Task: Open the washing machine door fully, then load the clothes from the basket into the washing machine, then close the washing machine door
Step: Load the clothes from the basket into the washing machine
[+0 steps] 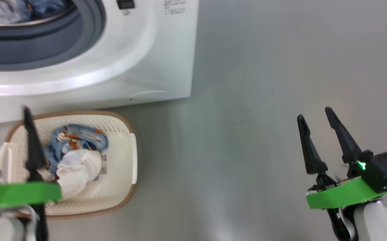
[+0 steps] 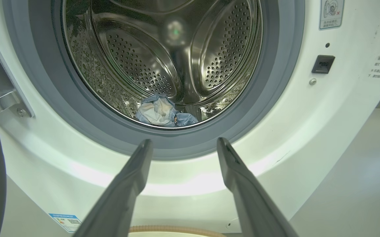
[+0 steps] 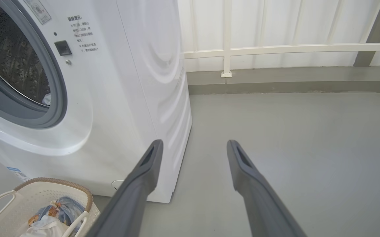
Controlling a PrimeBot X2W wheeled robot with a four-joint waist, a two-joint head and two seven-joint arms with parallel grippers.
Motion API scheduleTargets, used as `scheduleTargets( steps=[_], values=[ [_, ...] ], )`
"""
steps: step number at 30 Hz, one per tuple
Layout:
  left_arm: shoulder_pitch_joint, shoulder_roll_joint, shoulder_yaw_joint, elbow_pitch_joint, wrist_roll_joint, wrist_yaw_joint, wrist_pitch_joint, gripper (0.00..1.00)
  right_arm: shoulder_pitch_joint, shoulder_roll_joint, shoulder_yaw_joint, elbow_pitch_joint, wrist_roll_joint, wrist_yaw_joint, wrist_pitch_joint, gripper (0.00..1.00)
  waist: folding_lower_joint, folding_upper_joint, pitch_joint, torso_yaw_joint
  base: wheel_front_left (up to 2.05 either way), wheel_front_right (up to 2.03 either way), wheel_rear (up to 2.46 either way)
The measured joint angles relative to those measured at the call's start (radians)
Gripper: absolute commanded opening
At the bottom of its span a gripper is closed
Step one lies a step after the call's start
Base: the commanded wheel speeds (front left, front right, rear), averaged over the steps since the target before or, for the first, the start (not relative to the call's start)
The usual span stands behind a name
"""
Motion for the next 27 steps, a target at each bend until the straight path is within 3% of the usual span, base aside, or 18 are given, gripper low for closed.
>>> scheduleTargets(
  steps=[14,22,27],
  values=[
    [0.201,-0.07,-0.08,0.0,0.015,0.014,-0.008,1.0,0.116,0.002,-0.024,0.031,-0.029,0.0,0.0,1.0,0.0001,0.0,-0.16,0.042,0.0,0.0,0.0],
    [0.268,-0.088,-0.122,0.031,0.015,-0.037,-0.009,1.0,0.194,0.023,-0.024,0.028,-0.036,0.0,0.02,1.0,0.0001,0.0,-0.267,0.056,0.0,0.0,0.0],
    [0.296,-0.088,-0.134,0.047,0.015,-0.047,-0.009,1.0,0.23,0.029,-0.024,0.017,-0.039,0.0,0.035,1.0,0.0001,0.0,-0.322,0.053,0.0,0.0,0.0]
  ],
)
